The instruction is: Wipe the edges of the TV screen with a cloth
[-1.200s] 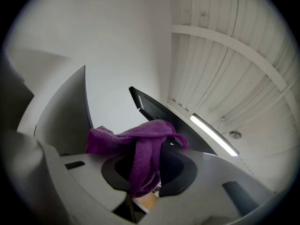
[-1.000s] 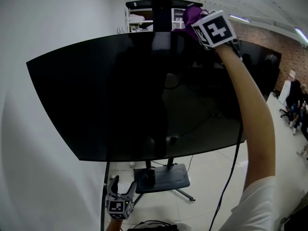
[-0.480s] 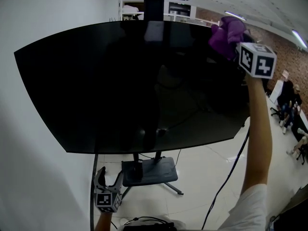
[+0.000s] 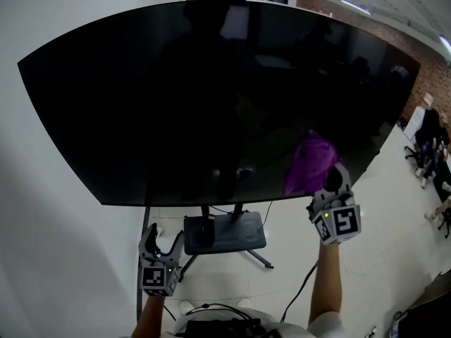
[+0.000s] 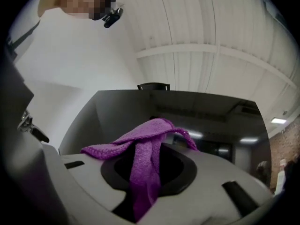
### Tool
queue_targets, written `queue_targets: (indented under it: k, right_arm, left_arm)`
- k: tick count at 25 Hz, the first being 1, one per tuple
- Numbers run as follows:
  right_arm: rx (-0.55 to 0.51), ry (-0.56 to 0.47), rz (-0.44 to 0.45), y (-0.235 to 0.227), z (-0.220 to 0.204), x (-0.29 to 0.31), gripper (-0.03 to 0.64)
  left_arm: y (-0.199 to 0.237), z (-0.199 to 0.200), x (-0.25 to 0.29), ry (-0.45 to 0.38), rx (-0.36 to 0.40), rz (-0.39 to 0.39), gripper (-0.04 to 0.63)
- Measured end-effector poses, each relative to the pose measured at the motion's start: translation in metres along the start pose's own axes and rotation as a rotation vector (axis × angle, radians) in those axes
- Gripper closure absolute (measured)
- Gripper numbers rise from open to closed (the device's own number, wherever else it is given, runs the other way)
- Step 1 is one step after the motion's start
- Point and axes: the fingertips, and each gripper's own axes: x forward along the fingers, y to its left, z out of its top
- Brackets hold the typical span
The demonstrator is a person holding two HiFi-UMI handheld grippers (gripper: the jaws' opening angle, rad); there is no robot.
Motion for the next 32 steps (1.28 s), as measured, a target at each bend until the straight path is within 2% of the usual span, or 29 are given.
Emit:
queue_targets:
  k: [3,6,9,11,14,17,25,28,32]
  right_arm:
    - [0.049,0.039,-0.004,0.048,-0.053,-0.03,0.526]
    - [0.11,0.112,0.006,0.1,-0.105,-0.054,0.526]
    - [0.222,0.191,0.006,0.141,-0.15,-0.075,0.528]
    - [0.252,0.231,0.012,0.16,-0.17,-0.084,0.529]
    - [0.308,0.267,0.005,0.179,-0.176,-0.087,0.531]
    - [0.337,0.274,-0.006,0.185,-0.183,-0.088,0.532]
    - [0.339,0.27,0.015,0.195,-0.169,-0.076,0.532]
    - [0.325,0.299,0.012,0.198,-0.175,-0.077,0.532]
    - [0.334,0.268,0.007,0.201,-0.171,-0.074,0.532]
  left_arm:
    - [-0.005,0.013,0.004,-0.015,-0.017,0.005,0.273]
    - [-0.001,-0.002,0.002,-0.024,0.033,0.008,0.273]
    - [-0.003,-0.01,0.002,-0.028,0.034,0.012,0.274]
    - [-0.004,-0.01,0.002,-0.027,0.019,0.015,0.273]
    - [-0.007,-0.003,0.0,-0.008,-0.029,0.021,0.274]
    - [-0.004,-0.007,-0.003,0.0,-0.044,0.024,0.275]
    - [-0.006,-0.006,-0.003,-0.006,-0.03,-0.012,0.275]
    - [-0.003,-0.007,-0.006,-0.006,-0.036,-0.009,0.275]
    - [0.003,-0.009,-0.012,0.004,-0.043,-0.002,0.275]
